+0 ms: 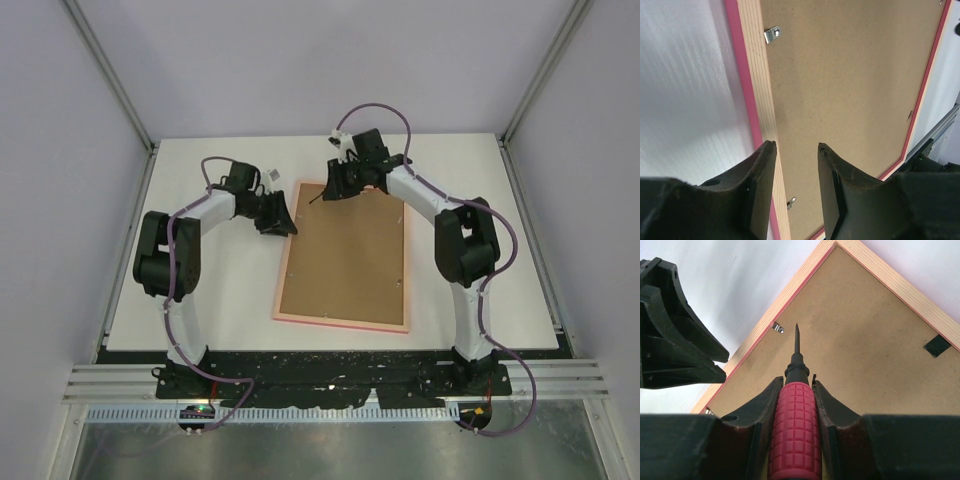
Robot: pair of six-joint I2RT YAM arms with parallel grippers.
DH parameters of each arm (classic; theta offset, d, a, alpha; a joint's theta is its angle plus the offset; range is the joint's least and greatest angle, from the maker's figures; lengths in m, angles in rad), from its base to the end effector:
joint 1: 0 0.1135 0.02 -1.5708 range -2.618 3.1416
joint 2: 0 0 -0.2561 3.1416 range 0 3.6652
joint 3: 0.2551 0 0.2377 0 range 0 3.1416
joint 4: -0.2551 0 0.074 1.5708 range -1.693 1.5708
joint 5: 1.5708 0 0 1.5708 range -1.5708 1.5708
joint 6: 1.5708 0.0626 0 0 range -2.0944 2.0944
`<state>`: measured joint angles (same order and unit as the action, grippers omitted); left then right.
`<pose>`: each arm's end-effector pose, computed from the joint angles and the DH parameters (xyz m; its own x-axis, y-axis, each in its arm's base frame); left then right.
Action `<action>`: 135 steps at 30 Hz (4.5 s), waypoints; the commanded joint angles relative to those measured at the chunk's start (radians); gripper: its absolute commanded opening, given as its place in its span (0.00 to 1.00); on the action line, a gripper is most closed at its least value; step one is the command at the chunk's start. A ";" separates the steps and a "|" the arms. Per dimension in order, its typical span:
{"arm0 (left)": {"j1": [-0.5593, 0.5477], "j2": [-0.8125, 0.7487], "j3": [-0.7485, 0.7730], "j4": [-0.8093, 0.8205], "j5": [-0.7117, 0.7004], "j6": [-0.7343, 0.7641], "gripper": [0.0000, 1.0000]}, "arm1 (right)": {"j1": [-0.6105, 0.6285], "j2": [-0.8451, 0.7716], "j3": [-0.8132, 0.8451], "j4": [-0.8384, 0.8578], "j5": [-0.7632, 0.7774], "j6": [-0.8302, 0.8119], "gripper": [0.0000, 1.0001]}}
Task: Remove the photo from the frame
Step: Release the photo frame item from the photo frame.
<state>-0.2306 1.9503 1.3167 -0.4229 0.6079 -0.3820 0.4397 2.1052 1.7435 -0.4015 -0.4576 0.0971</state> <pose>0.3787 -0.1256 0.1544 -0.9584 -0.0893 -0.2711 0.1119 0.7561 -0.6448 0.4233 0.2297 0.2186 -0.6876 -0.2273 -0.6896 -0.6070 0.7012 0.3740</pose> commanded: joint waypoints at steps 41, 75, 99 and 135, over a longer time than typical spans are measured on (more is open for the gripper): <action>0.002 0.134 0.116 -0.096 -0.074 -0.014 0.30 | 0.102 0.121 0.177 -0.105 0.048 -0.013 0.08; 0.001 0.147 0.122 -0.105 -0.083 -0.021 0.03 | 0.146 0.128 0.211 -0.189 0.037 -0.270 0.08; -0.004 0.144 0.118 -0.097 -0.086 -0.028 0.00 | 0.186 0.138 0.246 -0.355 0.056 -0.619 0.08; 0.002 0.150 0.122 -0.099 -0.066 -0.035 0.06 | 0.154 -0.407 -0.212 -0.240 -0.001 -0.545 0.08</action>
<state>-0.2295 2.0754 1.4231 -0.5217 0.5503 -0.4118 0.6106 1.8774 1.6459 -0.7216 -0.3920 -0.4717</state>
